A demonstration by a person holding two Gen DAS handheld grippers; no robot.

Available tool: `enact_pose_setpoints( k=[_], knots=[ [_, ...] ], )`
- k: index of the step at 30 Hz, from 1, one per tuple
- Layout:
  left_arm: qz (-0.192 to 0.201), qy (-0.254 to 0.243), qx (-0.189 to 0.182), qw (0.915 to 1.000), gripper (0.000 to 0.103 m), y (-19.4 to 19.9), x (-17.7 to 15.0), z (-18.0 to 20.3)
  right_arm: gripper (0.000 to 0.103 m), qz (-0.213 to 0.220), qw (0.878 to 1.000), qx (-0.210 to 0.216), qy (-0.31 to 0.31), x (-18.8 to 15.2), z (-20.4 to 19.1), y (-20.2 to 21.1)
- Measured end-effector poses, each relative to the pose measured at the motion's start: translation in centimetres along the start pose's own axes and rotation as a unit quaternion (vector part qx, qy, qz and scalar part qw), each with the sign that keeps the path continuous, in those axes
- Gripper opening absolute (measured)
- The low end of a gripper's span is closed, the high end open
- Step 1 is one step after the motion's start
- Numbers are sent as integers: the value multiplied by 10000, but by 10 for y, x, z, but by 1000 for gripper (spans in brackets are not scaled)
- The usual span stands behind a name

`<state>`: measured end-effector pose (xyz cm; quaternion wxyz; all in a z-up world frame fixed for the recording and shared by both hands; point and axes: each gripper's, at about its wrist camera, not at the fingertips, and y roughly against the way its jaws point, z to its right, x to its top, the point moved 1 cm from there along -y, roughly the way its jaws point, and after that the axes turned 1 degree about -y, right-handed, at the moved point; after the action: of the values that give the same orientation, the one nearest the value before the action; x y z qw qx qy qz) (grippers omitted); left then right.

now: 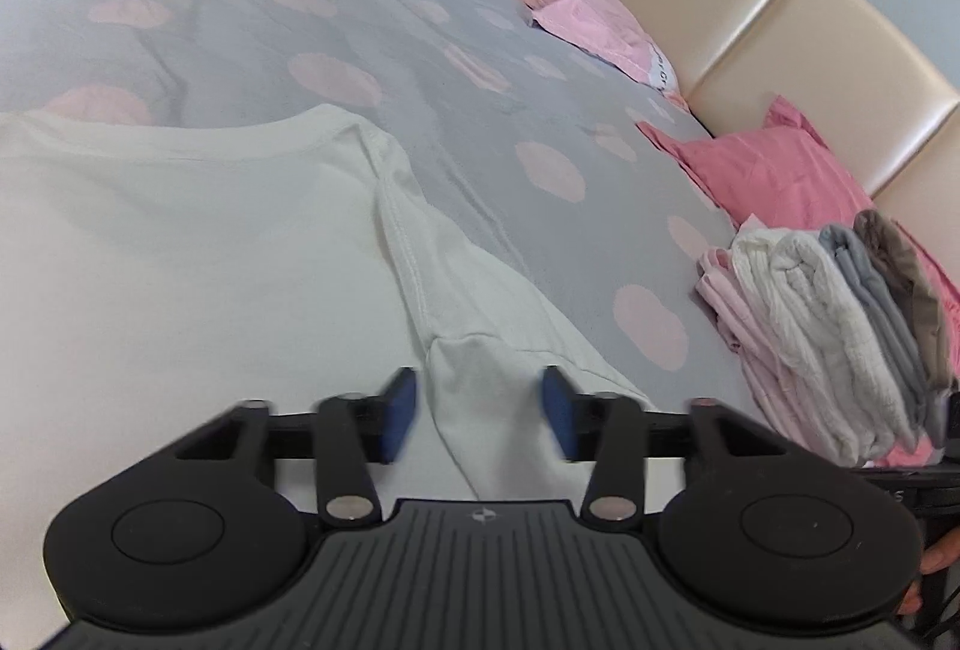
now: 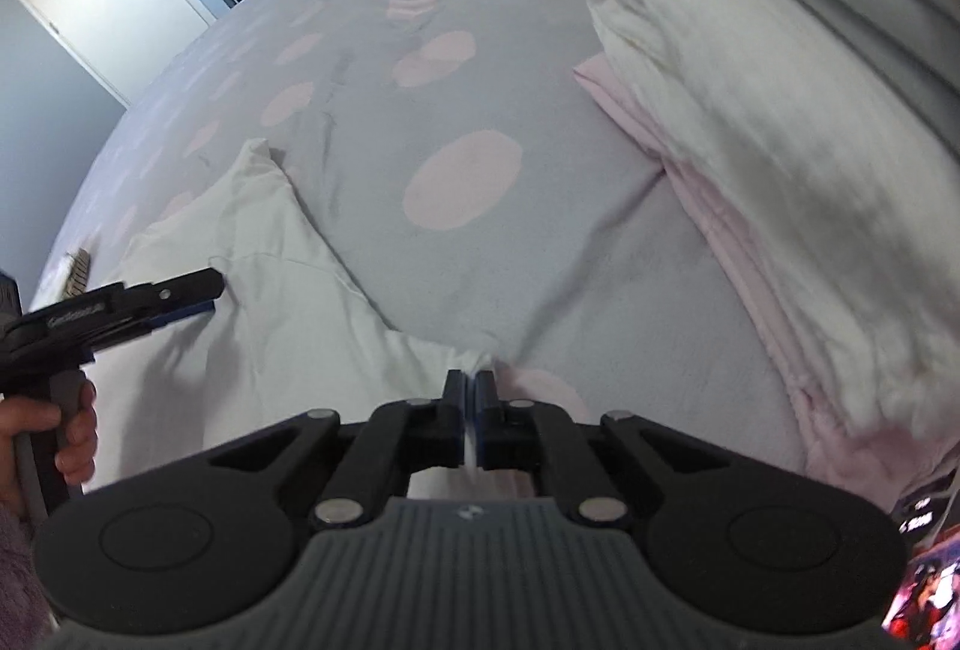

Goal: Fold clothes

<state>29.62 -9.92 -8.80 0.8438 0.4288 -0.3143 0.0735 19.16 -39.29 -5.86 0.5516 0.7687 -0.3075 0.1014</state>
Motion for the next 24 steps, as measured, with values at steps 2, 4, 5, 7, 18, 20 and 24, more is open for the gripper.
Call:
enact_pose_setpoints(
  k=[2, 4, 5, 7, 18, 20, 24],
  knots=[
    [19, -133, 71, 9999, 0, -3, 4, 3, 2, 118, 9996, -233, 133, 0, -2, 1],
    [5, -300, 218, 9993, 0, -6, 7, 6, 2, 166, 9989, -393, 175, 1, 0, -1],
    [-52, -382, 330, 9987, 0, -9, 9, 6, 1, 131, 9988, -425, 205, 0, 1, -3],
    [-221, -339, 433, 9982, 0, -16, 9, 3, 1, 92, 9986, -461, 258, -1, 2, -6],
    [80, -479, 551, 9973, 45, 7, 19, 5, 9, 217, 9969, -503, 563, -8, -4, 14],
    [184, -364, 507, 9979, 46, 10, 29, 4, 9, 246, 9959, -416, 765, -13, -11, 19],
    [114, -139, 649, 9977, 49, -3, 49, 2, 9, 304, 9891, -547, 1336, -23, -27, 21]
  ],
)
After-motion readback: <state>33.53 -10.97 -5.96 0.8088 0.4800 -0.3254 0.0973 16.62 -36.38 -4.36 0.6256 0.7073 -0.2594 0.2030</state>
